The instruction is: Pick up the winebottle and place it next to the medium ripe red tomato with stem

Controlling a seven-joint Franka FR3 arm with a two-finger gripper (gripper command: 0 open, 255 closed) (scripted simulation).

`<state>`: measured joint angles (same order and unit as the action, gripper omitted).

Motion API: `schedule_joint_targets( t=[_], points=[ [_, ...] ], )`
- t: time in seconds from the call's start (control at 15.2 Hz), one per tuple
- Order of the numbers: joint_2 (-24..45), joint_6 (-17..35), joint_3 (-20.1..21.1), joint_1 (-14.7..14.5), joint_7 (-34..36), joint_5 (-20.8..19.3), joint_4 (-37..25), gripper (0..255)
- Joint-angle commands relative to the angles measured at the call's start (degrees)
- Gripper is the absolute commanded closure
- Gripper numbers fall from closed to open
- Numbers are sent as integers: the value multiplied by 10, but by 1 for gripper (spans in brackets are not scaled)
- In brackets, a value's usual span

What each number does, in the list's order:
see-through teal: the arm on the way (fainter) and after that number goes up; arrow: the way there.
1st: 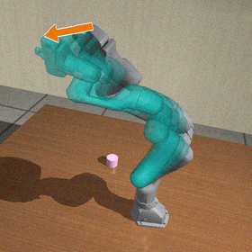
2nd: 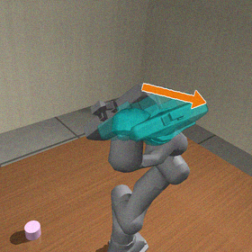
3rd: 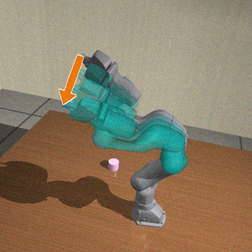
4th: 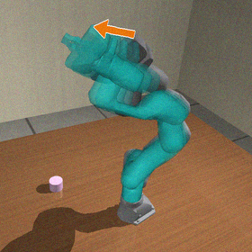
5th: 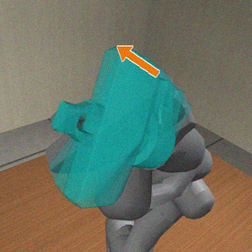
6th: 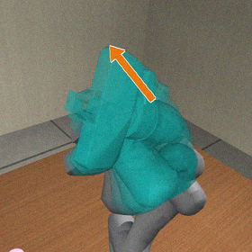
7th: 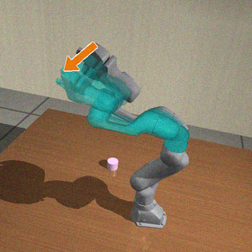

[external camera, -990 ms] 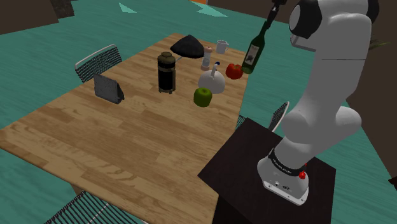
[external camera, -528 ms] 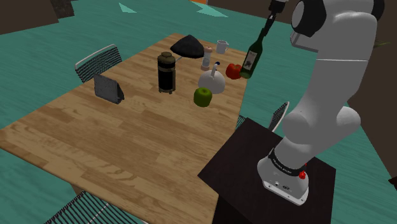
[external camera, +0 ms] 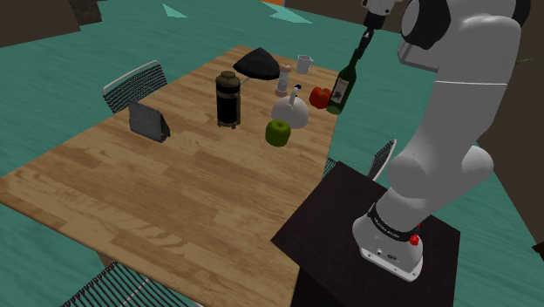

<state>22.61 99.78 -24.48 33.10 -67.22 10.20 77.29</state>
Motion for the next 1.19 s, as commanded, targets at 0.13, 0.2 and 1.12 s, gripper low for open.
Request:
schedule_joint_targets(
  t=[0.13,0.2,1.12],
  points=[
    [-2,32,1,-3,-2,0,34,255],
    [-2,40,1,-4,-2,0,41,255],
    [-1,62,2,-6,-4,2,63,0]
  ],
)
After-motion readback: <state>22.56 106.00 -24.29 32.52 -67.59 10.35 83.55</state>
